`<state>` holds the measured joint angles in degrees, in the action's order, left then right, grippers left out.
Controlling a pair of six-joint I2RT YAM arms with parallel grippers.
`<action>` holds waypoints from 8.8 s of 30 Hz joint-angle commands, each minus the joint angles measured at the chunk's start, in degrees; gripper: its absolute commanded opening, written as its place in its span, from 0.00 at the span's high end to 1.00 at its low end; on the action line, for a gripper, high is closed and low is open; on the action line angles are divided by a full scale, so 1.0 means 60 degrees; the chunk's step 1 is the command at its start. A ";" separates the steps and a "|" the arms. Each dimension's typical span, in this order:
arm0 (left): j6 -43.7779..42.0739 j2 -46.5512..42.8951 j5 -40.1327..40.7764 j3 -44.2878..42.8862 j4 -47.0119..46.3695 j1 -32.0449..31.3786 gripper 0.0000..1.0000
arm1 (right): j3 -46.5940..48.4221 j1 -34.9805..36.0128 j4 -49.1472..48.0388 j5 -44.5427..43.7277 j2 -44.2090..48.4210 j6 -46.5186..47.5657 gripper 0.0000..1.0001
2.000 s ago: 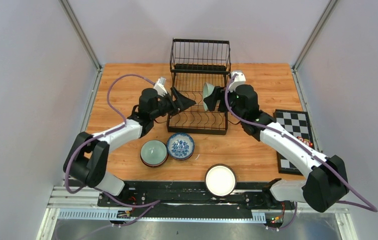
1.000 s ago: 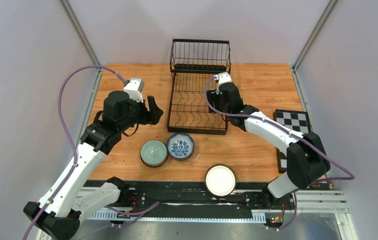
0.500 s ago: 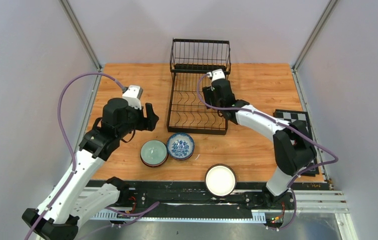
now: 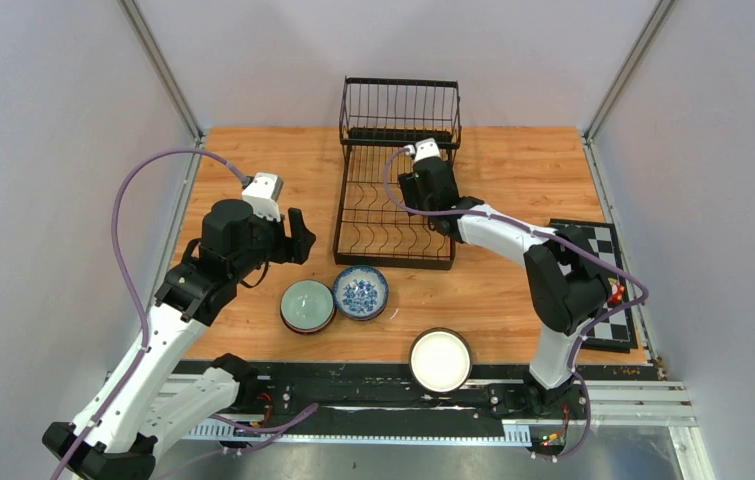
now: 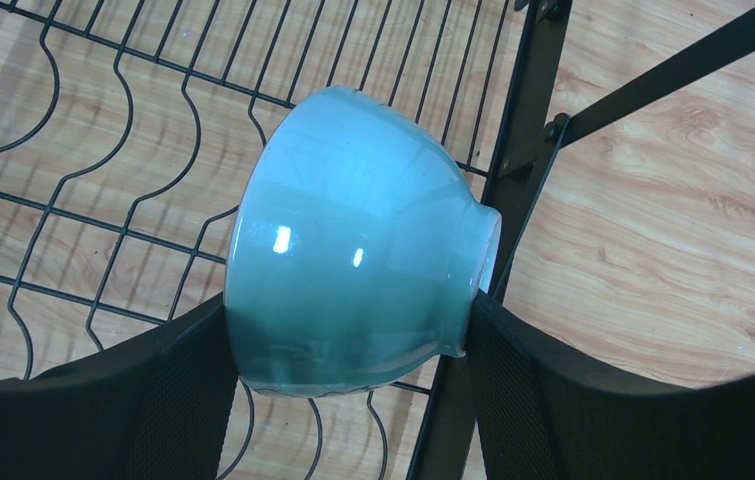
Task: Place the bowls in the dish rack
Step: Place the bowl in the dish rack, then pick up the bowl from the center of the board.
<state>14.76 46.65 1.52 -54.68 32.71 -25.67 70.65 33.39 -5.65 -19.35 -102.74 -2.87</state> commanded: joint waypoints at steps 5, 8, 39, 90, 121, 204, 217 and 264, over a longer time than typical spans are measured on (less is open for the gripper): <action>-0.0161 -0.0116 -0.0038 0.0077 -0.0016 0.0045 0.28 | 0.0617 0.0044 -0.0846 -0.0710 -0.0367 0.0263 0.98; -0.0161 -0.0102 -0.0026 0.0074 -0.0010 0.0045 0.28 | 0.0623 -0.0044 -0.0932 -0.0607 -0.0470 0.0176 0.98; -0.0133 -0.0112 -0.0048 0.0089 -0.0043 0.0041 0.29 | -0.0089 -0.0224 -0.1183 -0.0565 -0.0624 -0.0542 0.46; -0.0082 -0.0077 -0.0719 0.0290 0.0035 0.0005 0.28 | -0.3262 0.0817 0.4527 0.2377 0.6998 -0.2223 0.19; -0.0278 -0.0082 -0.0795 0.0445 0.0161 -0.0013 0.27 | -0.4633 0.4235 0.9462 0.2543 0.6863 -0.5135 0.27; 0.1615 0.7437 -0.0388 -0.2533 -0.1169 -0.5941 0.40 | -0.6838 0.1863 0.4511 0.1858 0.9216 -0.6256 0.97; 0.1538 0.8033 -0.0282 -0.2880 -0.1064 -0.6039 0.58 | -0.6931 0.1862 0.4486 0.1738 0.9286 -0.6330 0.97; 0.1472 0.8584 0.0899 -0.3127 -0.1113 -0.6214 1.00 | -0.6079 0.1874 0.5848 0.1600 1.0083 -0.6293 0.45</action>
<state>23.18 99.63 6.20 -72.01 27.14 -62.76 31.51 45.32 28.40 -9.85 -44.01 -40.01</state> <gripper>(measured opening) 0.053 0.515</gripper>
